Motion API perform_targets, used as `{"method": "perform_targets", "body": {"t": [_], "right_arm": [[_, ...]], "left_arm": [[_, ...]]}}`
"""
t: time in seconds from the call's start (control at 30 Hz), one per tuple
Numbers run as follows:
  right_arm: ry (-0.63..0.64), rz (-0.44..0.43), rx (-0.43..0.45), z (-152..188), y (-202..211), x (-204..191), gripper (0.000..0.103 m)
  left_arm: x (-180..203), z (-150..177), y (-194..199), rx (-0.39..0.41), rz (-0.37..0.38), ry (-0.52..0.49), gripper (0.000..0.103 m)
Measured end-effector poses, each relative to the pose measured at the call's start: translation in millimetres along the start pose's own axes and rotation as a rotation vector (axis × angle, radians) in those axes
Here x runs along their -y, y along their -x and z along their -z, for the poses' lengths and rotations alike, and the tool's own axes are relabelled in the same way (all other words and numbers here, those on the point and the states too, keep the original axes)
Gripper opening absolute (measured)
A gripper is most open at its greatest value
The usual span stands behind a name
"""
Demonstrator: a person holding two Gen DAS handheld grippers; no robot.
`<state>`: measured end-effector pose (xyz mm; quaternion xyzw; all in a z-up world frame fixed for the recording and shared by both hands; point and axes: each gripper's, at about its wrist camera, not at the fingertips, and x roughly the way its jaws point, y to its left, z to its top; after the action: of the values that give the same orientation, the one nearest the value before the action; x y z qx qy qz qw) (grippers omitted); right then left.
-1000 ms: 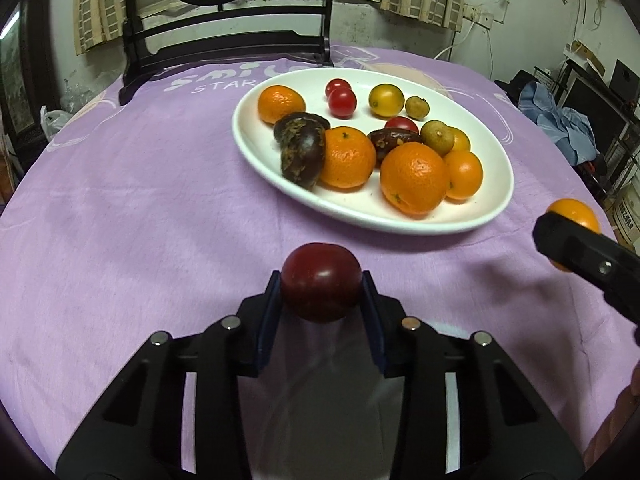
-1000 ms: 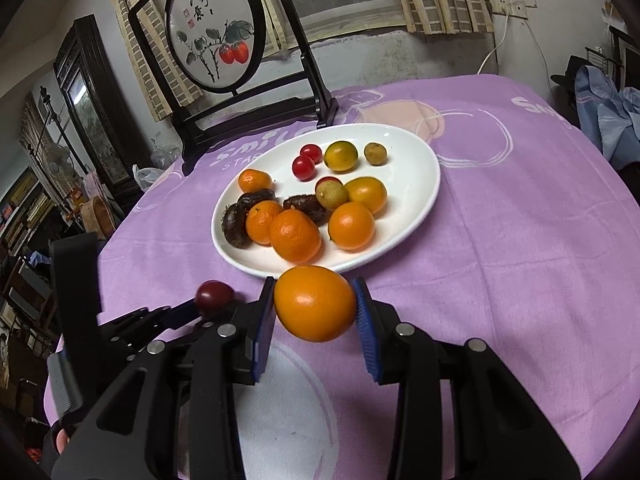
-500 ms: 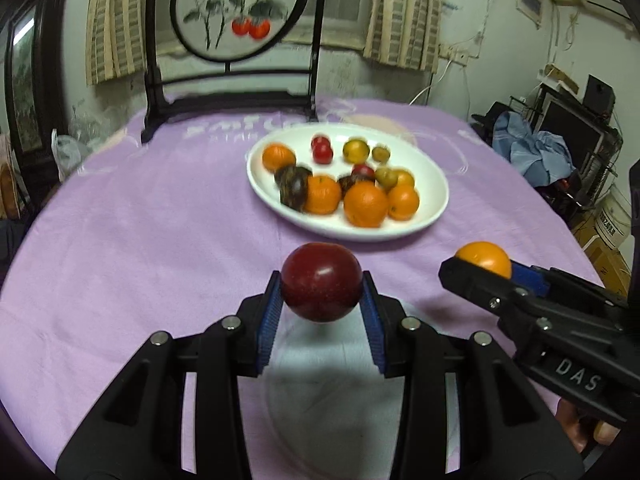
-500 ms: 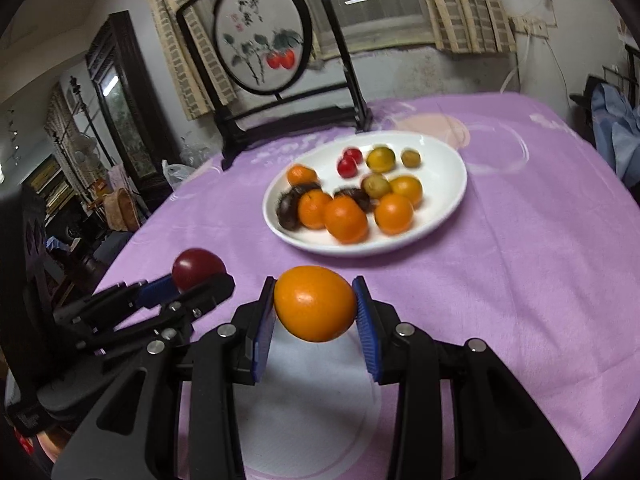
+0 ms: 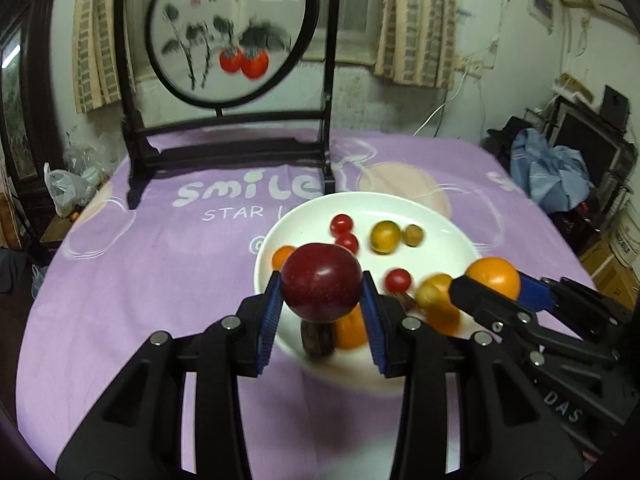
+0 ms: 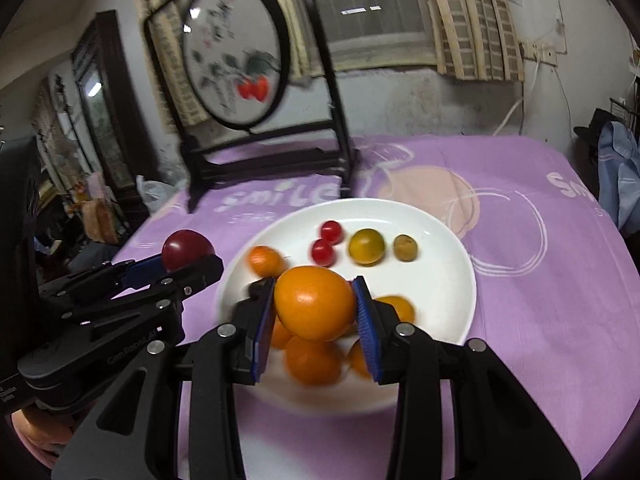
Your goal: Organize fruits
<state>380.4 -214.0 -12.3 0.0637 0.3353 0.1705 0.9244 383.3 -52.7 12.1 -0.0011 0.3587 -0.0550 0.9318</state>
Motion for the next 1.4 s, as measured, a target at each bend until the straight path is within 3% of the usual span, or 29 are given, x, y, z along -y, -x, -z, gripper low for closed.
{"method": "perform_targets", "body": {"t": [0.17, 0.23, 0.3, 0.33, 0.37, 0.43, 0.47, 0.5, 0.7, 0.8, 0.93, 1.07, 1.4], "right_arm": [[-0.009, 0.022, -0.047, -2, -31, 15, 0.039], [-0.001, 0.03, -0.063, 0, -34, 16, 0.049], [0.016, 0.056, -0.052, 4, -26, 13, 0.068], [0.02, 0.075, -0.033, 5, -19, 12, 0.073], [0.029, 0.082, -0.022, 6, -14, 11, 0.075], [0.063, 0.082, -0.013, 12, 2, 5, 0.085], [0.076, 0.088, -0.009, 16, 10, 2, 0.099], [0.09, 0.102, 0.004, 21, 22, -1, 0.102], [0.125, 0.106, 0.058, 69, 84, -9, 0.102], [0.109, 0.113, 0.071, 95, 97, -6, 0.102], [0.154, 0.115, 0.032, 114, 99, -12, 0.102], [0.186, 0.11, 0.015, 121, 99, -18, 0.102], [0.201, 0.108, -0.006, 126, 98, -20, 0.102]], "left_arm": [[0, -10, -51, -0.063, -0.013, -0.004, 0.039], [-2, -9, -56, -0.071, -0.031, -0.004, 0.042], [-3, -7, -50, -0.05, -0.063, 0.0, 0.063], [-4, -4, -41, -0.024, -0.09, 0.005, 0.076], [-6, -2, -32, -0.005, -0.107, 0.005, 0.083], [-9, 4, -14, 0.015, -0.1, -0.002, 0.089], [-10, 7, -6, 0.02, -0.096, -0.002, 0.09], [-11, 13, 7, 0.03, -0.095, -0.003, 0.092], [-16, 65, 65, 0.055, -0.095, -0.02, 0.098], [-21, 101, 84, 0.046, -0.071, 0.003, 0.099], [-15, 128, 91, 0.024, -0.102, -0.032, 0.099], [-9, 137, 95, 0.044, -0.118, -0.074, 0.099], [-15, 137, 91, 0.027, -0.117, -0.048, 0.099]]}}
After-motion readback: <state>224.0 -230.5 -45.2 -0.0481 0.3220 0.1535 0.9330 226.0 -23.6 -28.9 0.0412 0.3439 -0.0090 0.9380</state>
